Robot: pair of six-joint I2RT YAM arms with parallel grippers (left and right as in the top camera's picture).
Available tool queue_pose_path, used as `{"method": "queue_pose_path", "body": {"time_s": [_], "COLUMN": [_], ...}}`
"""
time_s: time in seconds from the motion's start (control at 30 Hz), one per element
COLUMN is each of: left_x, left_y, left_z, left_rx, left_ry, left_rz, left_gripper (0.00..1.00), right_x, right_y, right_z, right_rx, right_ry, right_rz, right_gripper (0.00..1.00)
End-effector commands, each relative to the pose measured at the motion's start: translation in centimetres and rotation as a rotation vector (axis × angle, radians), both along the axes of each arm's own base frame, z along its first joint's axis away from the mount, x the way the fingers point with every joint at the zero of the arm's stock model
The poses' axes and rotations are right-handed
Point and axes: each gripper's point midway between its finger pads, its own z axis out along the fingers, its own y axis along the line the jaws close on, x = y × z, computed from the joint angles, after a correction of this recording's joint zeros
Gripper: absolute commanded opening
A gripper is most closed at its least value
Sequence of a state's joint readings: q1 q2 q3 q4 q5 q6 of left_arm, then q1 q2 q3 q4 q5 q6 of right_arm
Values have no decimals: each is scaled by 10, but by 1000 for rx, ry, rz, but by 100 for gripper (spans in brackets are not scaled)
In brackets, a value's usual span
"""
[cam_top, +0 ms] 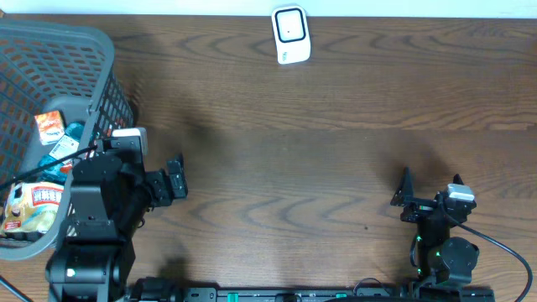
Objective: Scan the item barcode
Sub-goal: 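Move the left gripper over the basket and reach down inside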
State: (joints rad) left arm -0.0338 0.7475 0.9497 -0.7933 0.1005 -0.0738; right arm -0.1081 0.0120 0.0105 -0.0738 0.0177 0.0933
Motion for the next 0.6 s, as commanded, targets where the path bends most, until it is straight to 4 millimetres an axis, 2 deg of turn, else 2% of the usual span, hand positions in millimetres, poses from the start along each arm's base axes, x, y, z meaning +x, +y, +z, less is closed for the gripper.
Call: {"method": "queue_pose_path", "body": {"time_s": [0.0, 0.57], "left_x": [4, 9], "left_y": [0, -1], "left_z": [9, 7], "left_rx": [-13, -14], "left_ry": [10, 46], "left_rz": [5, 7], "left_gripper": [99, 99], "right_x": [0, 0], "right_y": [-1, -1], "right_z": [-1, -1], "right_rx": [-16, -16], "right_ry": [2, 2], "right_rz": [-2, -2], "right_gripper": [99, 99]}}
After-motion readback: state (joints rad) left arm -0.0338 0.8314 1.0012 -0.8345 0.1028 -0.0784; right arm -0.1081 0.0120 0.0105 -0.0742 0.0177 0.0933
